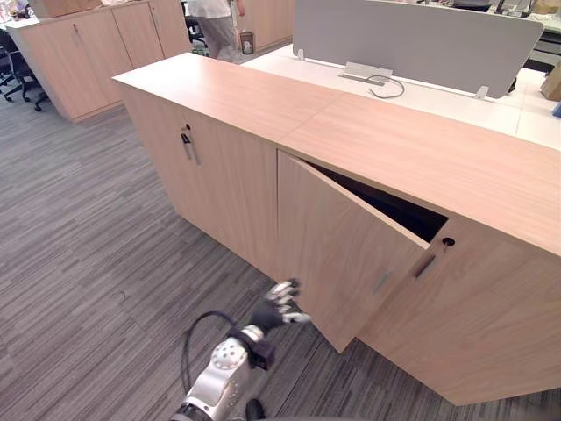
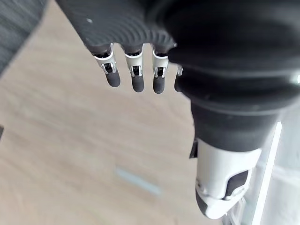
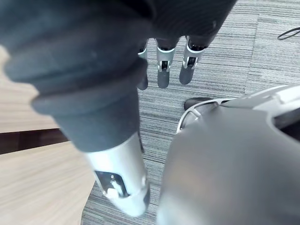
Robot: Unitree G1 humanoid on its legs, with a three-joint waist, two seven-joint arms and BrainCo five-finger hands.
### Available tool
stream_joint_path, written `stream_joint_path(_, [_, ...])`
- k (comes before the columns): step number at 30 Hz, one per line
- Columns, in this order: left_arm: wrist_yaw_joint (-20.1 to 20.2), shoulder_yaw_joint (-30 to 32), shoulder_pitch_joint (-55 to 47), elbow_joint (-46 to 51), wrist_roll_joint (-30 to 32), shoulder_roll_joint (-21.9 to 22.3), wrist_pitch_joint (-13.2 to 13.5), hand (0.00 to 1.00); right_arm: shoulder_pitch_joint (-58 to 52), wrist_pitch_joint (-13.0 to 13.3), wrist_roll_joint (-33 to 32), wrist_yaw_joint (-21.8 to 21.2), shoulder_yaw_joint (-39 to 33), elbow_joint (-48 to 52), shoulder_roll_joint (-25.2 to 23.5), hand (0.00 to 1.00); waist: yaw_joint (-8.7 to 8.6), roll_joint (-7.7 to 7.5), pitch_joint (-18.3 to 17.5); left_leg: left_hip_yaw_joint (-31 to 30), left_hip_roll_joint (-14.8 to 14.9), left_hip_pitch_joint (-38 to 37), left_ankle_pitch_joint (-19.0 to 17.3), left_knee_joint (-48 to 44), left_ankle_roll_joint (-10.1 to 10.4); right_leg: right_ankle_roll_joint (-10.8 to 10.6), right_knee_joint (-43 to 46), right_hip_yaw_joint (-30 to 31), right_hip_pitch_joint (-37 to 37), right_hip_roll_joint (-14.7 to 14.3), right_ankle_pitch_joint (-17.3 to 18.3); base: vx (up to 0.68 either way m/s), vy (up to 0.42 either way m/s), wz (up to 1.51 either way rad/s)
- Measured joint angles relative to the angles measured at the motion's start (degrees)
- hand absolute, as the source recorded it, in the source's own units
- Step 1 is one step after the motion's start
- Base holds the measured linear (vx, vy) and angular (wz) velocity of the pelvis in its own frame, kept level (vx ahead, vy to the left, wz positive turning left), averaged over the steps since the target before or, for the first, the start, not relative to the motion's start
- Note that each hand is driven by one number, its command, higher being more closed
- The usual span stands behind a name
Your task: Walk over to the cabinet, pick up the folder, carry it to the office cabinet, place the folder inside the office cabinet, then close the office cabinet door
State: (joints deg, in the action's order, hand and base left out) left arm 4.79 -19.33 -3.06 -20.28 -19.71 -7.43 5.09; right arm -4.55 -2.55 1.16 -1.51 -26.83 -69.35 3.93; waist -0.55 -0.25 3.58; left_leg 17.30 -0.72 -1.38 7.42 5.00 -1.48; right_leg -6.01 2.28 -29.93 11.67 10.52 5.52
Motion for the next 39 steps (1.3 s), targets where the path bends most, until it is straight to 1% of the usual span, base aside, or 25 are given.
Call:
stream_joint_path(2, [-2.5,7.8,-1.1,-4.6,0.6,0.5,0.9,0.00,0.3,0.2,0.0,0.0,1.2,0.1,0.0,0.00,0.17,-0.28,0.3,1.6,1.4,1.2,-1.9,-3.3,0.7,0.4,0.2,1.6,-0.7,-0.6,0.3,0.01,-0.089,-0.45])
stream_joint_path(3, [-4.5,13.2,-1.7,-7.5,1.4,0.5,1.1,0.00,0.3,0.5,0.0,0.1,1.5,0.1,0.2,0.00,0.06,-0.57,0.5,2.6,3.2,3.3,-5.1,-9.4,1.2,0.7,0.2,2.6,-0.7,-1.0,0.5,0.03,-0.154,-0.61])
stream_joint_path(4, [-5.9,18.7,-2.7,-9.7,1.4,0.6,1.3,0.00,0.3,0.4,0.0,0.3,1.6,0.1,0.3,0.00,0.11,-0.37,0.5,3.4,5.7,5.7,-9.0,-17.0,1.8,1.2,0.3,3.9,-0.7,-1.9,0.9,0.03,-0.133,-0.58])
stream_joint_path(5, [-6.5,21.3,-3.2,-10.6,1.0,0.7,1.5,0.00,0.3,0.4,0.1,0.5,1.5,0.1,0.4,0.00,0.26,-0.10,0.7,3.6,7.1,6.8,-10.5,-20.7,2.0,1.5,0.6,4.7,-0.6,-2.4,1.2,0.09,-0.152,-0.66])
stream_joint_path(6, [-7.6,26.0,-3.8,-12.7,-0.5,0.7,1.8,0.00,0.3,0.4,0.1,0.6,1.2,0.2,0.6,0.00,0.46,0.22,1.1,3.2,9.3,8.4,-12.2,-26.5,2.3,1.7,1.0,6.6,-0.7,-3.2,1.6,0.07,-0.089,-0.71])
stream_joint_path(7, [-8.2,30.7,-4.2,-15.8,-2.6,0.9,2.0,0.00,0.3,0.4,0.1,0.7,1.0,0.3,0.6,0.00,0.60,0.31,1.3,1.3,10.1,9.4,-12.4,-29.5,2.2,1.7,1.3,8.2,-0.8,-3.6,1.6,0.08,-0.106,-0.71])
stream_joint_path(8, [-8.4,32.9,-4.6,-17.6,-3.8,1.2,2.1,0.00,0.2,0.4,0.1,0.7,0.9,0.4,0.6,0.00,0.70,0.43,1.4,0.0,10.2,9.4,-12.4,-30.1,2.3,1.8,1.4,8.9,-0.9,-3.7,1.6,0.04,-0.075,-0.75])
stream_joint_path(10, [-9.0,39.9,-5.7,-24.4,-8.4,3.2,2.0,0.00,0.3,0.4,0.1,0.9,-1.2,2.0,0.7,0.00,1.02,1.41,1.8,-5.3,10.1,9.4,-12.4,-31.8,2.3,2.1,2.8,13.6,-2.7,-3.9,1.8,0.03,-0.040,-0.87])
stream_joint_path(11, [-9.1,41.2,-6.1,-26.3,-8.6,3.7,2.0,0.00,0.3,0.5,0.1,0.9,-1.3,2.3,0.8,0.00,1.42,1.57,2.1,-6.9,9.8,9.5,-12.4,-32.6,2.3,2.2,3.1,14.9,-3.0,-3.9,1.8,0.00,0.048,-1.03])
stream_joint_path(12, [-9.4,43.2,-7.0,-30.1,-6.9,4.9,1.9,0.00,0.6,0.5,0.0,0.7,-1.2,2.5,1.0,0.00,2.11,1.88,2.0,-12.2,8.5,8.9,-15.0,-31.1,3.5,2.3,4.2,17.7,-4.3,-3.8,1.9,-0.01,0.077,-0.92])
stream_joint_path(13, [-9.4,44.1,-7.8,-31.8,-5.3,5.7,1.8,0.00,0.6,0.5,0.0,0.7,-1.2,2.8,1.3,0.00,2.55,2.66,1.6,-15.4,7.7,8.1,-16.0,-29.4,4.1,2.4,4.9,19.1,-5.2,-4.1,2.0,0.00,0.133,-1.17])
stream_joint_path(14, [-9.2,45.0,-8.8,-35.4,-2.3,7.0,1.3,0.00,0.6,0.7,0.0,0.6,-1.4,3.1,1.6,0.00,2.66,3.99,1.3,-18.3,7.5,5.6,-16.9,-25.4,5.4,2.2,6.4,21.0,-7.0,-4.9,2.4,0.00,0.130,-0.81])
stream_joint_path(15, [-8.7,45.1,-9.3,-37.6,0.5,8.0,0.6,0.00,0.4,0.7,0.0,0.4,-2.9,3.6,1.2,0.00,2.36,4.33,1.4,-18.9,7.0,4.1,-17.0,-22.8,5.7,1.7,7.6,21.6,-7.9,-4.7,2.8,0.00,0.127,-0.55])
stream_joint_path(17, [-7.7,46.3,-10.1,-37.2,2.4,9.7,0.5,0.00,-0.2,0.9,0.0,0.5,-4.2,4.1,0.1,0.00,2.60,3.37,1.8,-17.4,6.2,3.1,-16.8,-21.6,5.8,1.5,8.7,22.5,-8.2,-3.5,2.9,-0.08,0.155,-0.20])
stream_joint_path(18, [-7.5,46.2,-10.4,-37.2,2.8,9.7,0.5,0.00,-0.8,1.0,0.0,0.5,-4.6,4.4,-0.3,0.00,2.58,3.14,1.6,-17.2,5.9,2.7,-16.5,-20.8,5.4,1.4,8.7,22.5,-8.2,-2.8,2.9,-0.11,0.162,-0.16])
stream_joint_path(20, [-7.1,46.2,-11.2,-37.5,3.4,9.6,0.5,0.00,-2.3,1.6,-0.1,0.5,-4.7,5.1,-1.2,0.00,2.34,2.36,0.2,-16.3,4.7,1.2,-14.5,-16.9,5.0,0.8,8.3,22.7,-8.5,-1.5,2.6,-0.06,0.083,-0.06])
stream_joint_path(23, [-7.3,46.2,-11.4,-37.7,4.3,9.5,0.6,0.00,-3.0,1.9,-0.1,0.5,-4.3,5.6,-1.4,0.00,2.04,2.07,-0.2,-15.9,4.2,-0.3,-12.2,-12.9,5.1,0.3,7.6,22.9,-8.7,-1.1,2.2,-0.03,0.014,-0.04])
stream_joint_path(25, [-7.7,45.3,-11.1,-37.6,6.2,9.2,0.7,0.00,-3.2,2.0,-0.1,0.6,-4.2,5.6,-1.4,0.00,1.90,1.99,-0.3,-15.8,4.3,-1.6,-10.8,-10.1,5.3,0.4,6.7,22.9,-8.6,-1.6,1.8,0.00,0.000,0.00])
stream_joint_path(26, [-8.0,43.8,-11.0,-37.5,7.4,8.7,0.7,0.00,-3.5,2.0,-0.1,0.7,-3.1,5.7,-1.2,0.00,1.85,1.97,-0.4,-15.8,4.6,-1.9,-10.3,-9.3,5.5,0.5,6.4,22.9,-8.5,-2.0,1.6,0.02,-0.033,-0.05])
stream_joint_path(30, [-9.1,28.7,-10.0,-35.7,16.3,3.2,0.8,0.00,-3.9,2.3,0.0,1.4,0.5,6.6,-0.8,0.00,1.84,1.70,-0.5,-14.8,5.8,-3.6,-9.9,-7.9,6.1,0.7,5.8,23.9,-8.2,-3.4,1.1,0.02,-0.043,-0.16])
stream_joint_path(31, [-9.3,25.7,-9.3,-34.5,18.0,2.3,0.8,0.00,-4.0,2.4,0.0,1.7,1.7,6.6,-0.5,0.00,1.43,1.65,-0.6,-14.6,5.8,-4.0,-9.8,-7.5,6.1,0.6,5.5,24.1,-8.0,-3.5,0.8,0.00,-0.005,-0.19])
stream_joint_path(35, [-9.3,21.1,-5.7,-32.8,20.1,2.4,1.1,0.00,-3.5,2.3,0.1,2.2,2.3,5.8,-0.1,0.00,1.18,1.15,-0.7,-14.5,5.2,-4.4,-9.7,-7.3,6.0,0.4,2.0,24.1,-6.3,-3.2,-1.4,-0.03,0.056,-0.07])
stream_joint_path(37, [-9.2,18.8,-4.7,-32.4,20.6,3.8,1.1,0.00,-2.6,2.3,0.1,2.5,4.0,5.1,-0.1,0.00,0.60,0.38,-0.7,-14.1,4.8,-4.6,-9.5,-7.3,5.8,0.4,0.0,24.1,-5.4,-2.8,-2.8,-0.06,0.082,-0.08])
stream_joint_path(38, [-9.2,18.4,-4.5,-32.2,20.7,3.7,1.2,0.00,-2.4,2.3,0.1,2.5,4.0,4.9,-0.2,0.00,0.52,0.39,-0.7,-14.1,4.7,-4.6,-9.5,-7.3,5.7,0.4,-0.3,24.1,-5.3,-2.8,-3.0,-0.06,0.061,-0.04])
stream_joint_path(39, [-9.2,18.3,-4.2,-32.1,21.2,3.8,1.3,0.00,-2.3,2.2,0.1,2.6,4.4,4.8,-0.3,0.00,0.44,-0.08,-0.5,-14.0,4.7,-4.6,-9.4,-7.3,5.6,0.4,-0.8,24.1,-5.0,-2.8,-3.4,-0.04,0.030,-0.02])
